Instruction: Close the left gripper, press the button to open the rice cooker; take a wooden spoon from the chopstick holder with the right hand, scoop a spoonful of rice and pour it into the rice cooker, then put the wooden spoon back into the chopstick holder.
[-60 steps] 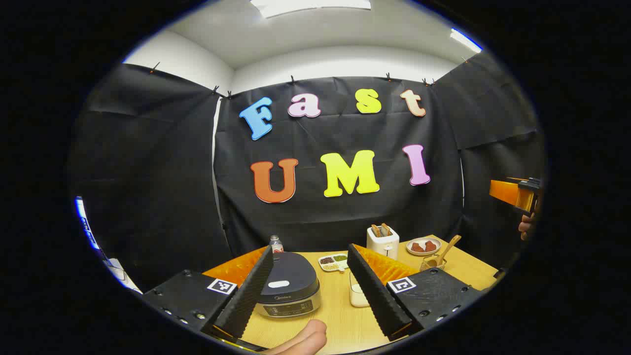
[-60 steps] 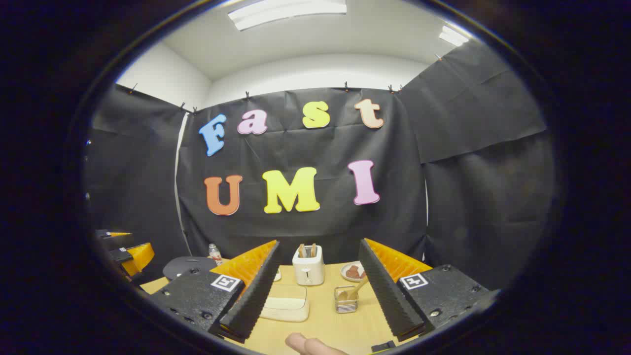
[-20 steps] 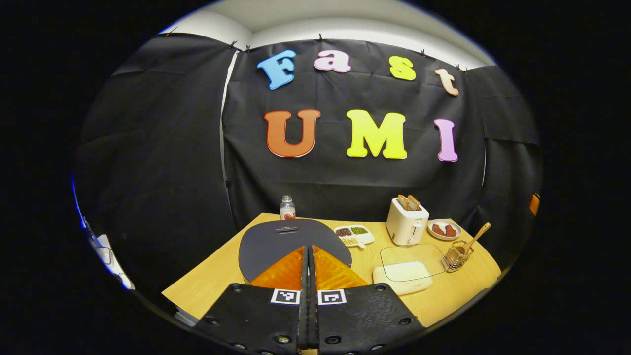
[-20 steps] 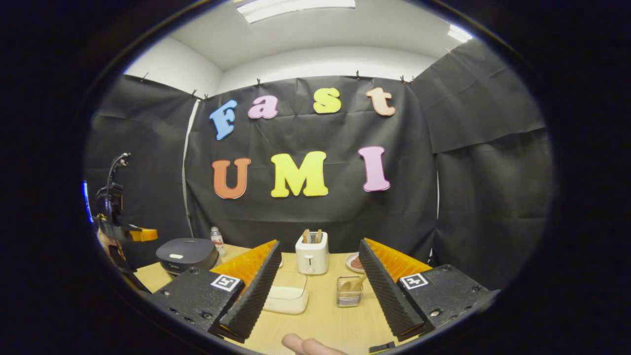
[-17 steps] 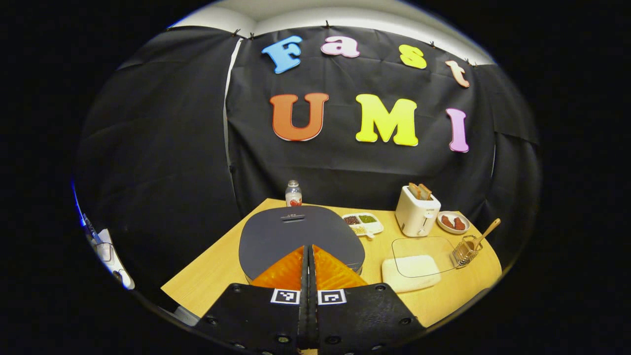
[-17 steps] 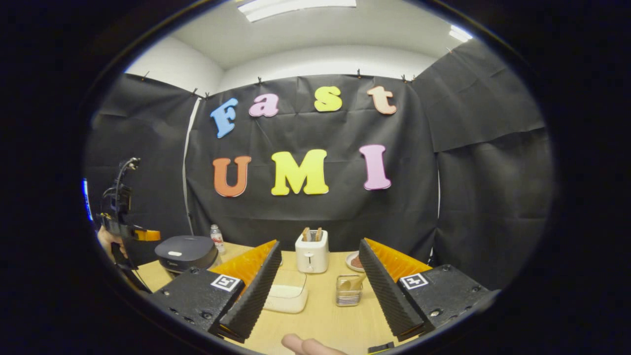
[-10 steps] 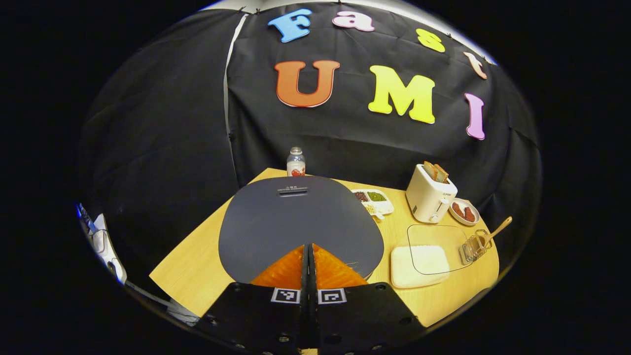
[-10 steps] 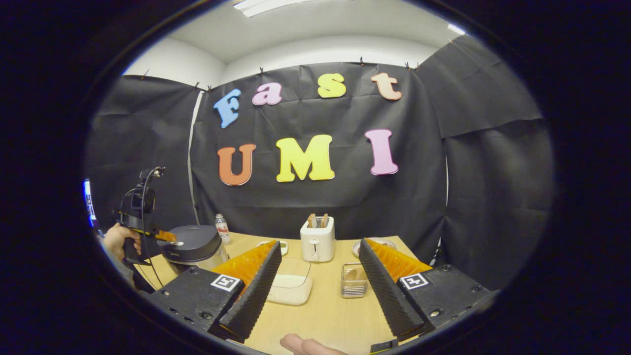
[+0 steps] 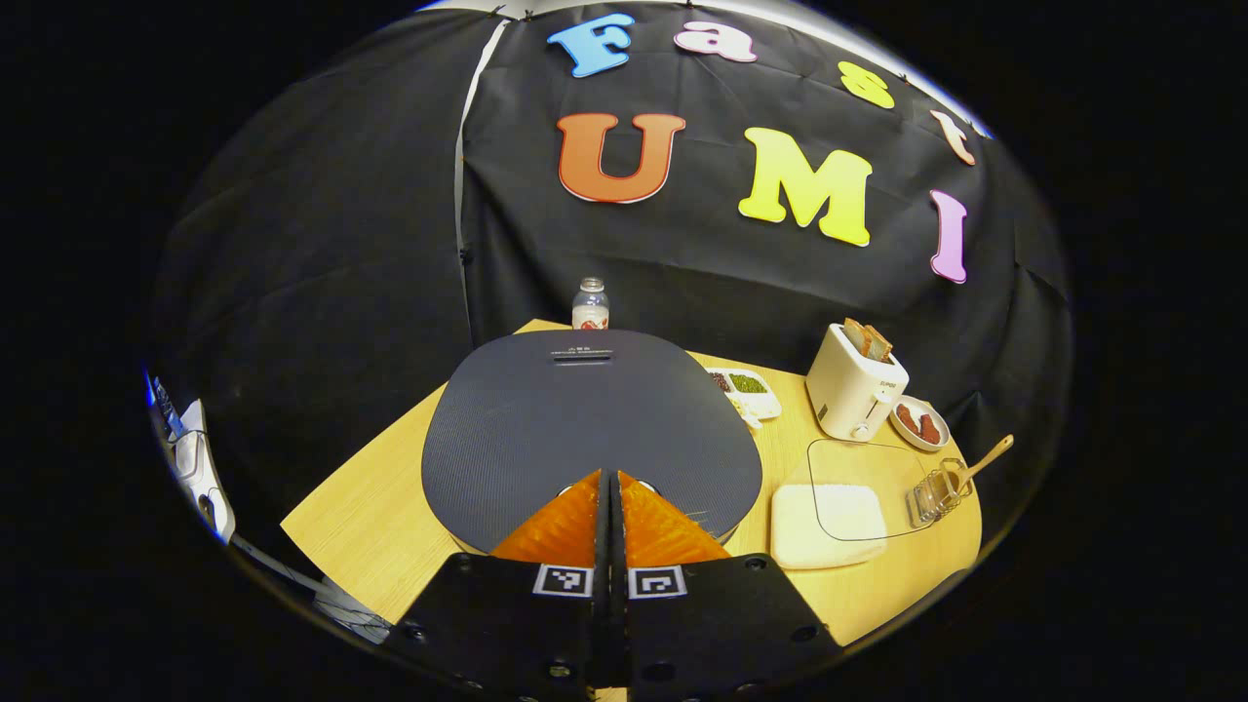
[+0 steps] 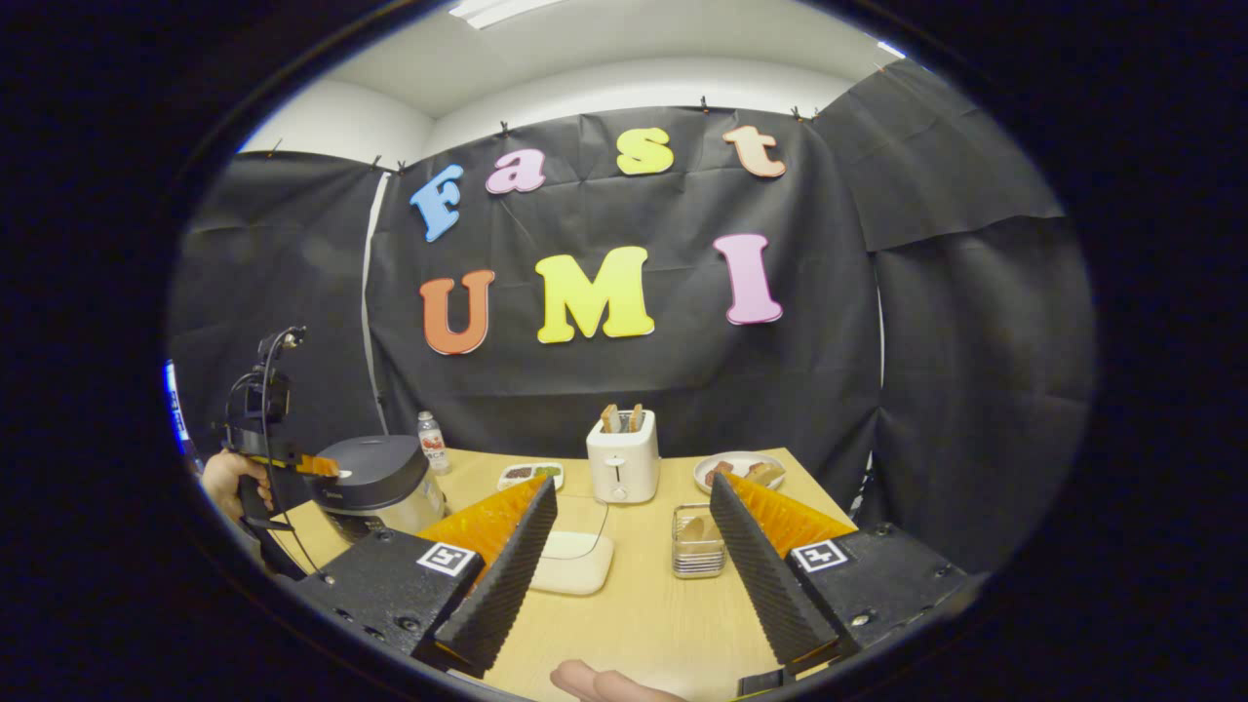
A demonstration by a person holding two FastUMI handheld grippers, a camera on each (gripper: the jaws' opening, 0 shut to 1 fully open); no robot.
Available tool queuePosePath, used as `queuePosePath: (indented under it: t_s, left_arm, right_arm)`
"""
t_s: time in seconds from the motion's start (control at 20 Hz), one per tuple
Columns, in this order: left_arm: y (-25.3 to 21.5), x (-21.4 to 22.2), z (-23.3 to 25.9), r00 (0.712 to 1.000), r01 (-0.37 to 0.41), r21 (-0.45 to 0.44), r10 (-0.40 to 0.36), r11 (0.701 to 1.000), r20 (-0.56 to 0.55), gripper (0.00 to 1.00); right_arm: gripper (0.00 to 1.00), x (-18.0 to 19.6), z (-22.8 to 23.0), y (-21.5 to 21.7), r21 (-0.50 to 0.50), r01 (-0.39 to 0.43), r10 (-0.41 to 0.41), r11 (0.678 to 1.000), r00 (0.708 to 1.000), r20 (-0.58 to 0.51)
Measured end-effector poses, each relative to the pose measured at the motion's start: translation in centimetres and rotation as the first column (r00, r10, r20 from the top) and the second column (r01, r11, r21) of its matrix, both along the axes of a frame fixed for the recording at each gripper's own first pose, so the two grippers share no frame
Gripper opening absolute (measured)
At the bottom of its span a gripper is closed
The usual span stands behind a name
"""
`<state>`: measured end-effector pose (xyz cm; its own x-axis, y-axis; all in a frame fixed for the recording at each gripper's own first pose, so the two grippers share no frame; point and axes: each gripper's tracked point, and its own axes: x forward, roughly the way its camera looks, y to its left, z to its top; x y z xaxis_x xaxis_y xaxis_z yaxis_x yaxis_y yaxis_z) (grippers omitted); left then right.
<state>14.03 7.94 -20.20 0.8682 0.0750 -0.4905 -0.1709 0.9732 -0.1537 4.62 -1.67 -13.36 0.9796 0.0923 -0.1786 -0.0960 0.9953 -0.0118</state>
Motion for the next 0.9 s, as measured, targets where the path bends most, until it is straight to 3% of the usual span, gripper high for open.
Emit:
queuePosePath:
  t_s: [0.3,0.35,0.4,0.55,0.6,0.75,0.85,0.9]
  left_arm:
    - [-0.1,-0.1,0.1,1.0,0.009,-0.019,-0.009,1.0,0.007,0.0]
    - [0.1,-0.3,0.6,1.0,0.013,-0.027,-0.012,1.0,0.017,0.0]
    - [0.1,-0.7,1.5,0.999,0.015,-0.039,-0.014,0.999,0.036,0.0]
    - [1.0,-1.5,6.2,0.978,-0.023,0.015,0.019,1.0,0.207,0.0]
    - [1.3,-2.0,8.5,0.962,-0.035,0.034,0.025,0.999,0.271,0.0]
    - [-1.4,-4.1,12.1,0.938,0.025,0.017,-0.03,1.0,0.345,0.57]
    - [-1.2,-4.8,13.0,0.922,0.005,0.046,-0.022,0.999,0.387,0.95]
    - [-1.3,-5.5,13.3,0.919,0.002,0.066,-0.028,0.998,0.394,0.95]
  right_arm:
    - [1.0,-1.0,-0.2,0.0,-0.018,0.011,-0.011,1.0,1.0,-0.021]
    - [0.96,-1.3,0.1,-0.2,-0.02,0.018,-0.019,1.0,1.0,-0.013]
    - [1.0,-1.6,0.1,-0.4,-0.021,0.025,-0.025,0.999,1.0,-0.007]
    - [1.0,-2.0,-0.4,-0.7,-0.03,0.04,-0.04,0.999,0.999,-0.005]
    - [0.96,-2.2,-0.8,-0.7,-0.032,0.043,-0.044,0.999,0.999,-0.01]
    - [1.0,-2.0,-1.6,-0.8,-0.024,0.049,-0.05,0.999,0.998,-0.029]
    - [1.0,-1.8,-2.3,-1.1,-0.021,0.058,-0.059,0.998,0.997,-0.042]
    - [1.0,-1.6,-2.7,-1.2,-0.021,0.061,-0.062,0.998,0.997,-0.046]
